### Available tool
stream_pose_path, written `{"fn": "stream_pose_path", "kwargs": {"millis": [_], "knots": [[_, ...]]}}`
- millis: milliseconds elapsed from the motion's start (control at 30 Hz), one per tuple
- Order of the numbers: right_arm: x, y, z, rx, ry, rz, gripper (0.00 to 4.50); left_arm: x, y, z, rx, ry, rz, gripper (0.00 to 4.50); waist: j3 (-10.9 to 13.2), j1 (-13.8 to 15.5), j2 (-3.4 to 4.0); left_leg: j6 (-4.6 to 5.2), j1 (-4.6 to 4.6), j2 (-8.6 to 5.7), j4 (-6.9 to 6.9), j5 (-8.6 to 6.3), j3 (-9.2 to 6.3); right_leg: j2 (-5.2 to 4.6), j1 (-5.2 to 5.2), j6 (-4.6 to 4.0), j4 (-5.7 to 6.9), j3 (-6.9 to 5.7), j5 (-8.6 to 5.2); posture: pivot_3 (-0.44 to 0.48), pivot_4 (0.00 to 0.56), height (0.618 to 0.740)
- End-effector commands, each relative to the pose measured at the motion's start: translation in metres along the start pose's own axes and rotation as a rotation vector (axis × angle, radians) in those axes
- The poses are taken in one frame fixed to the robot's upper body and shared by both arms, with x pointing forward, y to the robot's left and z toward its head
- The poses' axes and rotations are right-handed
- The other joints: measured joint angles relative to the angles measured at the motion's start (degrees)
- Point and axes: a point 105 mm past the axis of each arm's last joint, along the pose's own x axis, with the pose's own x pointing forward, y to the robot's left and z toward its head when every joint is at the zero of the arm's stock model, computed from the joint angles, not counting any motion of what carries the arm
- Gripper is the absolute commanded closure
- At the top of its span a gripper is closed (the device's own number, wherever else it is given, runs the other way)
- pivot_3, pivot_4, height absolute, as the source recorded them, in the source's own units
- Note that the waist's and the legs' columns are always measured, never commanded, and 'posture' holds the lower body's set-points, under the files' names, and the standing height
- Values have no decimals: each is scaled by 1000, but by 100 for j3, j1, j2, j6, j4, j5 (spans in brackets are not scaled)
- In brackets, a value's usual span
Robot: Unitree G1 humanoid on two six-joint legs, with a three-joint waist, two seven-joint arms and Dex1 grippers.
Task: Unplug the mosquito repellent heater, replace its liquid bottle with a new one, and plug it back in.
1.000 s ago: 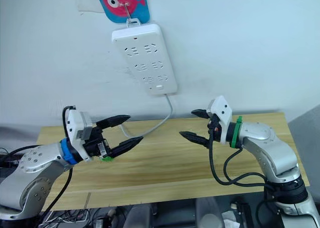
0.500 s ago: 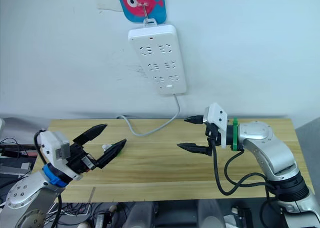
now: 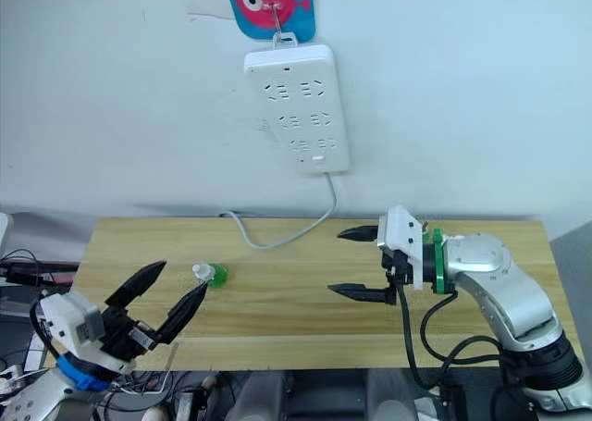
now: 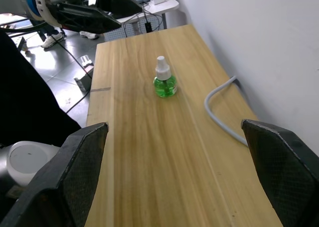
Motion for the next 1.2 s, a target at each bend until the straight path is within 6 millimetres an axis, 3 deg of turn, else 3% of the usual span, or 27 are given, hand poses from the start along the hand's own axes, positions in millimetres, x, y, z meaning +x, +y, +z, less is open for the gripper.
{"fn": "stream_pose_path", "kwargs": {"millis": [33, 467, 867, 1200], "knots": [[1, 11, 8, -68, -18, 29, 27, -8, 8, 0, 29, 1, 55, 0, 30, 3, 2, 0, 0, 0, 1, 0, -1, 0, 0, 0, 1, 0, 0, -62, 409, 740], [0, 15, 6, -103, 8, 20, 27, -14, 27, -33, 27, 66, 136, 0, 276, -4, -2, 0, -1, 1, -2, -1, 0, 1, 0, 0, -3, 0, 0, -107, 462, 740], [0, 9, 13, -134, 13, -22, 27, -2, 46, -65, 58, 59, 216, 0, 374, -20, -14, 0, -2, 2, -7, -1, 2, 1, -3, 0, -10, -1, 0, -147, 470, 740], [0, 9, 16, -138, 20, -37, 27, 13, 45, -86, 68, 38, 193, 0, 419, -58, -10, -1, -3, 3, -9, -1, 2, 1, -3, 0, -15, -3, 0, -173, 484, 740]]}}
